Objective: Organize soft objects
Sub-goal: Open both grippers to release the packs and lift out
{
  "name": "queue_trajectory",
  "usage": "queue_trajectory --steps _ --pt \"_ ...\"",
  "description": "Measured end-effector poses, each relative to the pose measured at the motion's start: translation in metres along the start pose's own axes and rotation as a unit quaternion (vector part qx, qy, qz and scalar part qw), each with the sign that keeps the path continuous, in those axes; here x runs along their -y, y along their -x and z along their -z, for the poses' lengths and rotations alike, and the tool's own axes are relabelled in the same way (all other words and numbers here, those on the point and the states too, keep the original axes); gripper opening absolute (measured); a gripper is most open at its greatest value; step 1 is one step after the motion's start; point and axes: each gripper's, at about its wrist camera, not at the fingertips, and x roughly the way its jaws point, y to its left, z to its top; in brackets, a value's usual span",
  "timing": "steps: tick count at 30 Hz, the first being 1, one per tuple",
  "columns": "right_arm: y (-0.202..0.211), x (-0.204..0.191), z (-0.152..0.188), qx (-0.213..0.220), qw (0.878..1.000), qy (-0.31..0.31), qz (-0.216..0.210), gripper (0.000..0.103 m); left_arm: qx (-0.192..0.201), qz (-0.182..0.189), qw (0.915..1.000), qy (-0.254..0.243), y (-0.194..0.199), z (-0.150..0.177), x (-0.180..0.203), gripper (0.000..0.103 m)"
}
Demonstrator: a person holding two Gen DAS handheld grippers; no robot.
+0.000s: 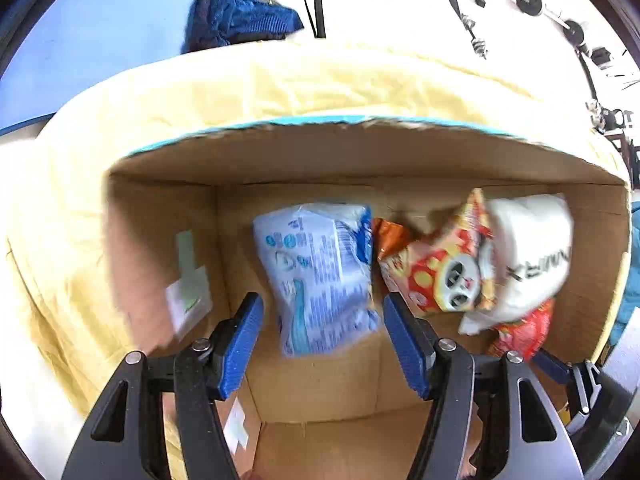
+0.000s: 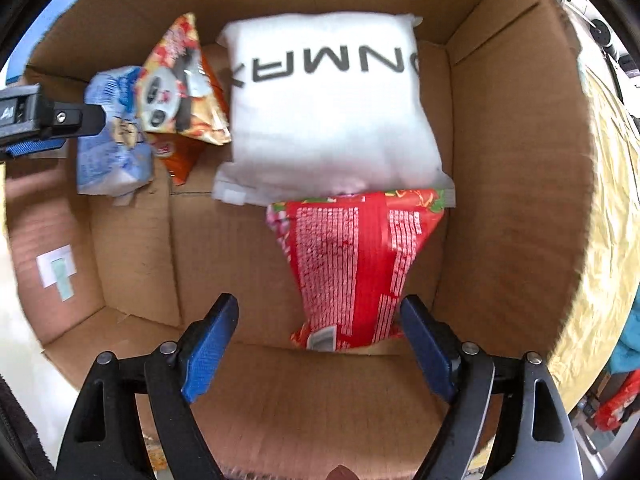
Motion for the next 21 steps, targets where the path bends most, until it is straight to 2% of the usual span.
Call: queue_trajectory --steps 2,5,8,11,14,21 --pt "0.007 0.0 0.006 0.009 1.0 -0.002 -0.008 0.092 0.015 0.001 0.9999 -0.002 0.015 0.008 -0.001 0.062" --pt "0.021 0.005 0.011 0.026 0.999 -0.013 -0.028 0.098 0.042 -0.003 0.9991 -0.001 0.038 0.033 -0.008 0.088" --pt "0.037 0.008 0.018 0.038 0.999 -0.013 -0.037 0.098 0.053 0.0 0.9986 0.005 0.05 0.052 -0.002 0.091" --pt "0.055 0.01 0.028 0.059 0.998 -0.008 -0.031 0.099 0.058 0.009 0.9982 0.012 0.054 0.076 -0.003 0.1" --pt "0.067 0.014 0.05 0.081 0.996 -0.002 -0.024 0.099 0.077 0.009 0.9968 0.019 0.055 0.097 -0.003 0.101" --pt "0.094 0.02 0.08 0.1 0.995 0.015 -0.023 0.099 0.125 -0.012 0.9916 0.03 0.072 0.141 0.012 0.101"
